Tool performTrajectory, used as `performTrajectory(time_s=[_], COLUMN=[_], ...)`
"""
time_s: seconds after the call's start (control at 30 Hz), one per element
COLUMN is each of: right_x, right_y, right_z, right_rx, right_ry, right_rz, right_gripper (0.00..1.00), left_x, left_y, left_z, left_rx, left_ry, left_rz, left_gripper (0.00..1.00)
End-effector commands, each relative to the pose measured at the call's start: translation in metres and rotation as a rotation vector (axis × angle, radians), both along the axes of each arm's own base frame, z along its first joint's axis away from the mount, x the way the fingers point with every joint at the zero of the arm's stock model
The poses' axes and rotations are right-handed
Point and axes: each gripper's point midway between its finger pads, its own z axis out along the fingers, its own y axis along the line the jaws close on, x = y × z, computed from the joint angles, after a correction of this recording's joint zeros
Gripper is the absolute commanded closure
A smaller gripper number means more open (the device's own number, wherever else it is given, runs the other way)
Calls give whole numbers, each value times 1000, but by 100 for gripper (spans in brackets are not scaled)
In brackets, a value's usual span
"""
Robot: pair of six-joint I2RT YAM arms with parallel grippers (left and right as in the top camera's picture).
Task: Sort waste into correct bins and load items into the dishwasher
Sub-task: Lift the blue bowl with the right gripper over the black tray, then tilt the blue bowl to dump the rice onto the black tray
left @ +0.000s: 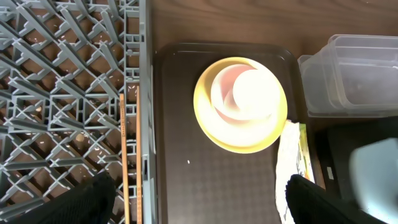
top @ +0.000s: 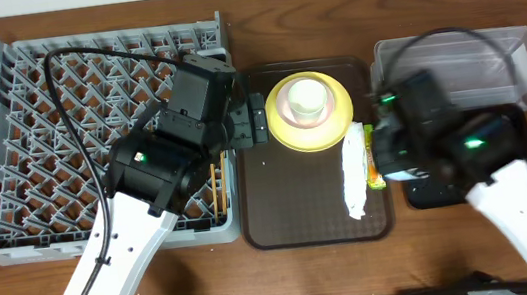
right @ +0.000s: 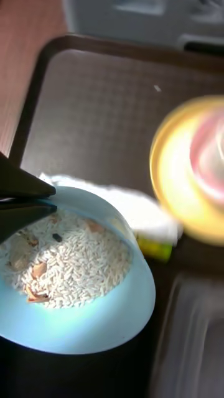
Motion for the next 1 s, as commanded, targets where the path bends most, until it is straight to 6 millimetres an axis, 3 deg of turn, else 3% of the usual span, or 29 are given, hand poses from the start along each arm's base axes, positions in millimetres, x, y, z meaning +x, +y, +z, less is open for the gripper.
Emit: performTrajectory(time_s=[0.0,0.27,0.5,0.7,0.97], right_x=[4,11,21,24,18], right_y=[-31,-79,-106,-123,-165], right_z=[19,28,26,7,-11], right_rx=[92,333,523,721,980], right_ry=[-23,-37,-121,-190,-332], right_rz=[-119,-209,-273,-324,-436], right_gripper=[99,99,99,99,99], left_x=[2,2,2,2,2], left_y=[3,3,3,3,3], left_z=[4,4,4,4,4], left_rx=[7,8,8,8,7], left_ry=[-14,-14,-14,-14,-14], left_rz=[12,12,12,12,12], left_gripper=[9,10,10,9,9])
